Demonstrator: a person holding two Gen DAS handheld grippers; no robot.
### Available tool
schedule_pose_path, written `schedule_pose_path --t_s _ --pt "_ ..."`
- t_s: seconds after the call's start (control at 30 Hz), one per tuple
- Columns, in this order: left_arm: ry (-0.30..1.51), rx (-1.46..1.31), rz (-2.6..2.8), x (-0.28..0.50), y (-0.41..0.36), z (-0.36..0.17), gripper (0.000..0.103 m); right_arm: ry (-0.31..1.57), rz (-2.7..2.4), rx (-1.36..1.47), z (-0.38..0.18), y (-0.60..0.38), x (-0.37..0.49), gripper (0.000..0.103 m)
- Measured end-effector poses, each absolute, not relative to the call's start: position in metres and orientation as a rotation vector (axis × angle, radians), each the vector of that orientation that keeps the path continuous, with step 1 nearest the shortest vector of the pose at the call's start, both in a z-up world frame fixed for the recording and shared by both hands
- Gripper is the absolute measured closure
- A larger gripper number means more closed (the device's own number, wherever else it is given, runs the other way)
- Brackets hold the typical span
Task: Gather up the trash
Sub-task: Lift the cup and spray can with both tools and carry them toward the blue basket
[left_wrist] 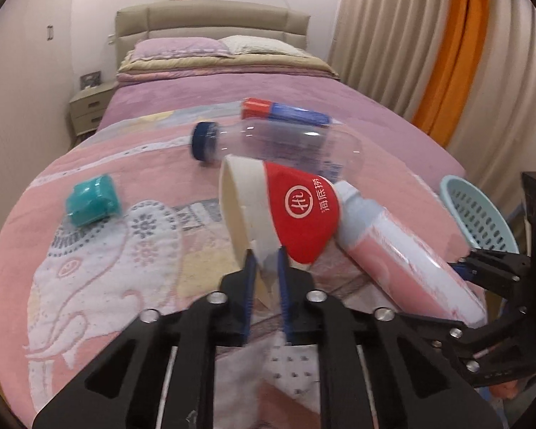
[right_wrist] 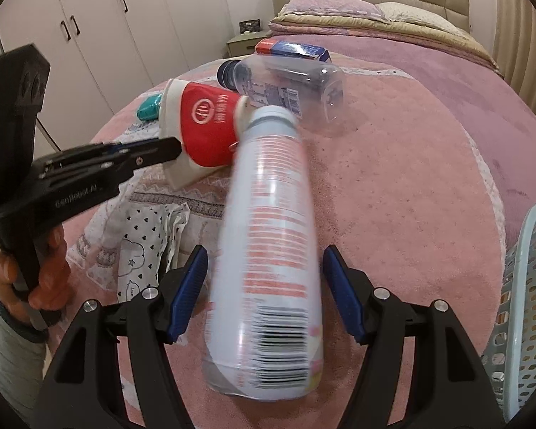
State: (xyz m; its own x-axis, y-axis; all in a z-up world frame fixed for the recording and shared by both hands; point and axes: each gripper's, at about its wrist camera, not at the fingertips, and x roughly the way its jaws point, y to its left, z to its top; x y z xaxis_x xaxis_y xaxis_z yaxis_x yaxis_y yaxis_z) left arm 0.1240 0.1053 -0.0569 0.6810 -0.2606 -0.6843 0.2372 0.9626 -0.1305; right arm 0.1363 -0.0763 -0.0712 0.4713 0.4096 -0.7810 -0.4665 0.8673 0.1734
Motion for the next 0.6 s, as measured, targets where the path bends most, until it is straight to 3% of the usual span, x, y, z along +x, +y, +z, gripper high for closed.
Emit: schedule_pose_path --t_s 0.03,0.07,0.6 --pt "0.761 -0.03 -0.291 0.122 0.102 -0.055 0.098 0.937 0.532 -0.067 -0.071 -0.077 0.137 0.053" --pt "0.748 -0.027 -0.298 0.119 0.099 -0.053 0.099 0.936 0.528 -0.065 -0.071 -0.078 0.138 0.053" --pt "0.621 -0.094 -0.394 0.095 0.059 -0.007 0.101 0.798 0.486 0.08 -0.027 -0.144 0.119 0.056"
